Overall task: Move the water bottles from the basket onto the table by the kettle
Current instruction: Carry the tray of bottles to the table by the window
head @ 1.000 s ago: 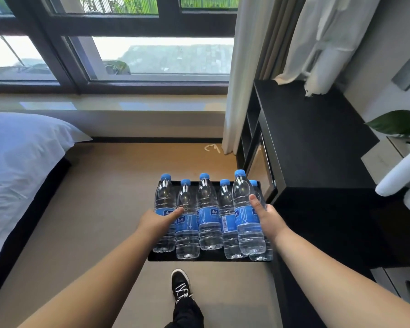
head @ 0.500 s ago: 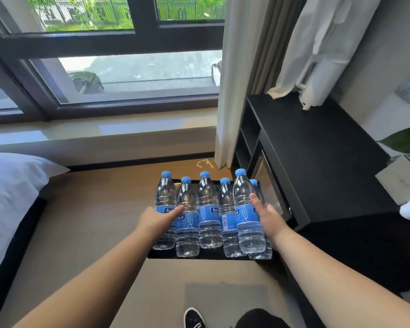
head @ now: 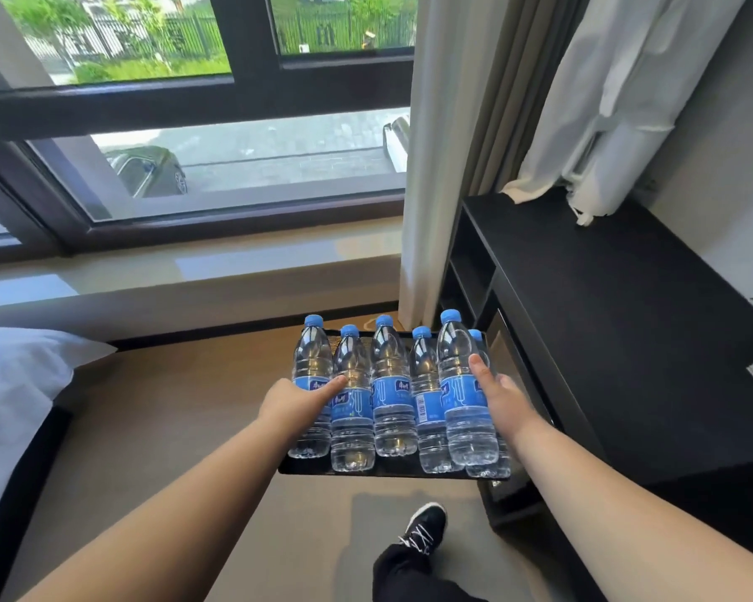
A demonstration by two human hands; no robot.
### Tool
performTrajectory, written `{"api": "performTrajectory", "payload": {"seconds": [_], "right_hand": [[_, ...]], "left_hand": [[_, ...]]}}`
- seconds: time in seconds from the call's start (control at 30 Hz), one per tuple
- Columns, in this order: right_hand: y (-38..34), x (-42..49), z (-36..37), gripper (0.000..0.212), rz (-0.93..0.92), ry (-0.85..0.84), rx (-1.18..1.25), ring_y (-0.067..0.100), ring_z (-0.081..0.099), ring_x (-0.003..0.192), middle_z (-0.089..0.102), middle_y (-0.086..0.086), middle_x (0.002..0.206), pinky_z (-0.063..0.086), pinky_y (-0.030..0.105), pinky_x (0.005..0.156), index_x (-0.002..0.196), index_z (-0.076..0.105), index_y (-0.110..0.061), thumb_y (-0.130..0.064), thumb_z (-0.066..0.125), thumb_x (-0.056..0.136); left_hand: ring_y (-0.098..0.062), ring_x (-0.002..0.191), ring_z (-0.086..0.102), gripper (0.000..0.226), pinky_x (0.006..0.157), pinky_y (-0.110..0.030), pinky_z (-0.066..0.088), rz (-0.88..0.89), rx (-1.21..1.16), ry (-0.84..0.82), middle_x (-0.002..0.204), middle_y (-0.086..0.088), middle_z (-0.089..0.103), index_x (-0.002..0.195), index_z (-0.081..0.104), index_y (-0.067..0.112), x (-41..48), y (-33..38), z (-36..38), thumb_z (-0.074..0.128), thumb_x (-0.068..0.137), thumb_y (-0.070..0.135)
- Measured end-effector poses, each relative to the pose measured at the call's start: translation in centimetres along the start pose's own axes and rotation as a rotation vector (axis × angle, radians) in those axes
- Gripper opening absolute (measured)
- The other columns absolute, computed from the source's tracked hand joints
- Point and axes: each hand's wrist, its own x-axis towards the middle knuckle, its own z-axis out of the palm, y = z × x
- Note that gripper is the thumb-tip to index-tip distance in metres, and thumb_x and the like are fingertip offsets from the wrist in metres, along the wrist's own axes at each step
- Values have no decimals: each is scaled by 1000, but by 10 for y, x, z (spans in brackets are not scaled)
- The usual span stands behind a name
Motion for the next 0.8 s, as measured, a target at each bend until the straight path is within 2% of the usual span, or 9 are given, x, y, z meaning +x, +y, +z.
{"api": "performTrajectory", "payload": {"seconds": [0.07, 0.17, 0.27, 0.33, 0.43, 0.63, 0.73, 0.8], "right_hand": [[-13, 21, -2, 92, -3, 4, 10, 30, 75, 107, 78, 11, 114, 55, 55, 103, 131, 57, -14, -83, 65, 71], [-35, 54, -11, 83, -49, 14, -18, 23, 78, 97, 82, 3, 100, 57, 44, 94, 122, 68, -15, -82, 62, 74], [-57, 85, -24, 84, -46, 48, -3, 28, 74, 106, 78, 8, 112, 53, 53, 105, 126, 64, -15, -82, 63, 74], [-72, 103, -36, 85, -45, 72, -8, 28, 71, 112, 75, 9, 118, 50, 54, 109, 127, 62, -15, -82, 62, 75], [-93, 125, -58, 84, -53, 103, -23, 23, 69, 108, 74, 8, 118, 48, 49, 107, 121, 64, -20, -86, 58, 70], [-115, 157, -106, 106, -32, 188, 56, 31, 65, 121, 70, 9, 129, 46, 56, 112, 140, 56, -16, -91, 59, 66], [-116, 164, -128, 117, -16, 253, 96, 35, 62, 128, 65, 13, 138, 46, 58, 113, 146, 53, -14, -96, 57, 63], [-115, 166, -141, 115, -5, 308, 125, 36, 59, 132, 62, 15, 143, 45, 60, 113, 149, 49, -15, -95, 56, 67]], "left_hand": [[-20, 73, 72, 72, 57, -31, 54, -4, 7, -10, 80, -2, 75, 89, 70, 17, 20, 19, 3, 80, 57, 80], [-19, 73, 73, 74, 58, -31, 55, 3, 11, -26, 81, -1, 76, 89, 72, 17, 51, 51, 9, 80, 54, 82], [-18, 72, 75, 71, 61, -32, 58, 21, 9, -57, 78, 0, 78, 89, 75, 16, 80, 86, 17, 82, 56, 78], [-20, 73, 75, 68, 65, -34, 60, 32, 23, -78, 77, -1, 78, 88, 76, 16, 96, 111, 26, 83, 58, 77], [-18, 70, 77, 66, 67, -35, 61, 36, 16, -109, 73, 1, 79, 88, 76, 17, 117, 148, 40, 85, 57, 75], [-10, 58, 74, 62, 56, -27, 52, 124, 74, -197, 67, 7, 77, 86, 77, 17, 156, 227, 77, 83, 62, 74], [-15, 66, 77, 62, 63, -31, 57, 155, 97, -243, 72, 5, 79, 89, 77, 18, 173, 261, 104, 85, 61, 72], [-15, 68, 77, 60, 68, -33, 59, 185, 94, -289, 74, 6, 79, 92, 77, 19, 183, 282, 123, 87, 61, 70]]}}
